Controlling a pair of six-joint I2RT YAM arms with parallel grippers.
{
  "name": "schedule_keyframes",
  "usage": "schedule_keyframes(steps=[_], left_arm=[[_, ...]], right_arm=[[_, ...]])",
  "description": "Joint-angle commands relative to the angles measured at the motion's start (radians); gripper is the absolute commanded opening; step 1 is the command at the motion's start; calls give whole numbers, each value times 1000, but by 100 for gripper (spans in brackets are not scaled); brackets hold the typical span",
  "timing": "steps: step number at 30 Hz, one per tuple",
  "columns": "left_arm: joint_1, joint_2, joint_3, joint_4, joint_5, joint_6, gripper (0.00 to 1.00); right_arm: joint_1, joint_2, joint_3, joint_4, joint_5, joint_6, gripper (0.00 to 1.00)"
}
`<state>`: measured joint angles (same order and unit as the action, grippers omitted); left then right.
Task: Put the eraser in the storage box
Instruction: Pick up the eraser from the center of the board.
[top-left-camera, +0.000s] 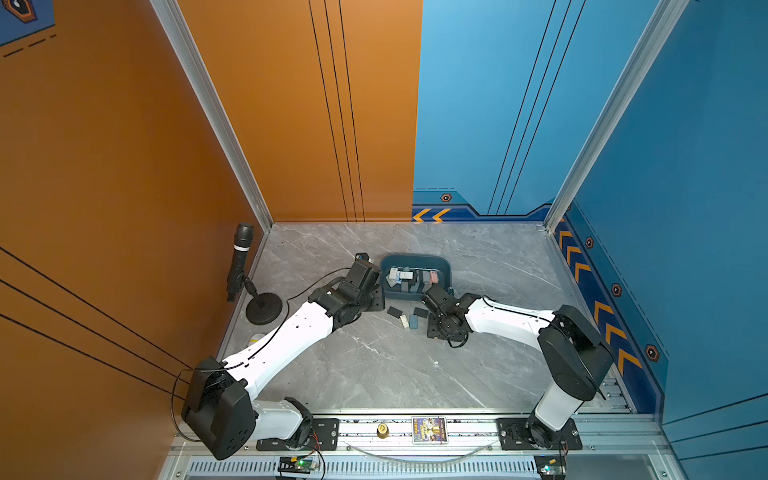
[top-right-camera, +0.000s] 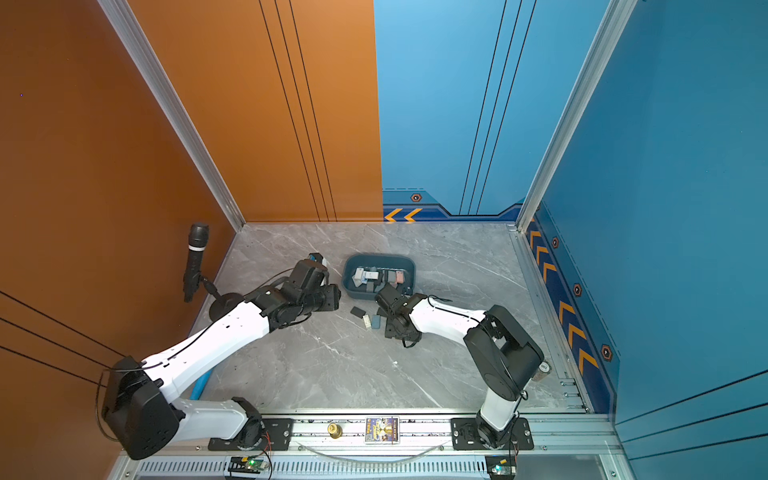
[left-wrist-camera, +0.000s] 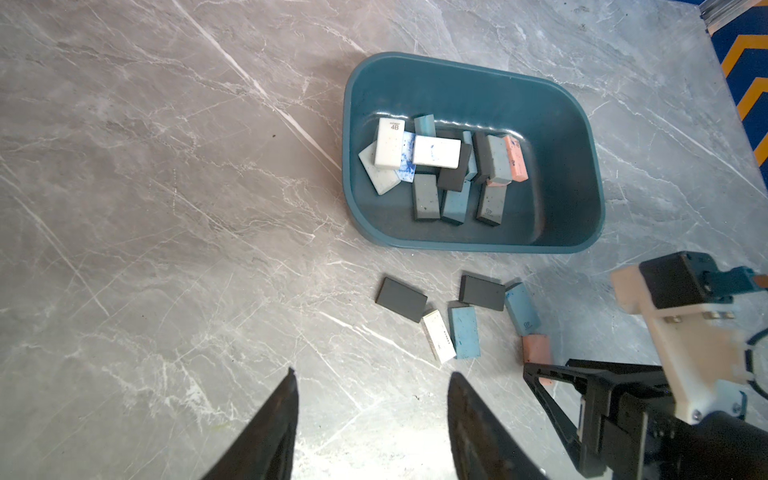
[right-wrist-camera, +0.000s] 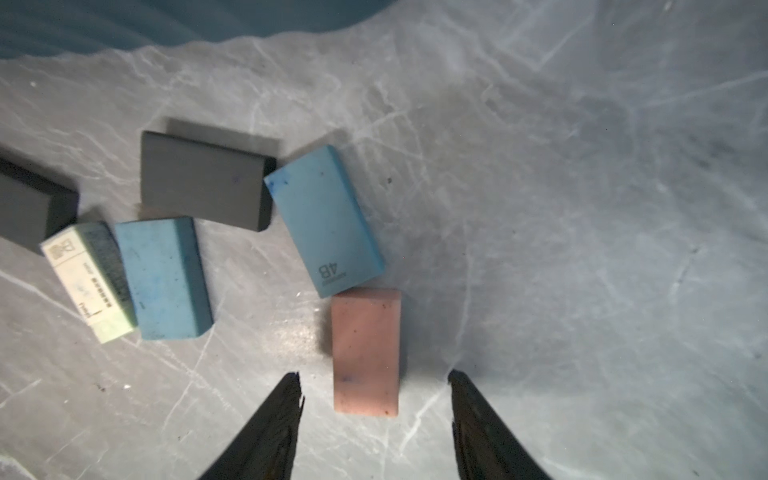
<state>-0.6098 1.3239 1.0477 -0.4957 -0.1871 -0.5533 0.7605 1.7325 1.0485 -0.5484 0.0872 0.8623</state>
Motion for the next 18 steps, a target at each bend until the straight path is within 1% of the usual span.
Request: schedule_keyframes(steps=[1,6,10,12,18], left_arm=[[-5,-35,-39,3,-32,-21,58],[-3,-53,-61,3,-43,-28,58],[-2,-66,-73,2,-47,-33,58],[-1,-71,-78,3,-49,-33,58],[4,-88,-90,-6,-51,-33,58]], right_arm=[[4,24,33,-13,42,4,58],[4,49,40,-16,49,10,57],[7,56,42,-24,54,12,52],[9,56,43,-28,61,12,49],[14,58,41,-40,72,12,32]])
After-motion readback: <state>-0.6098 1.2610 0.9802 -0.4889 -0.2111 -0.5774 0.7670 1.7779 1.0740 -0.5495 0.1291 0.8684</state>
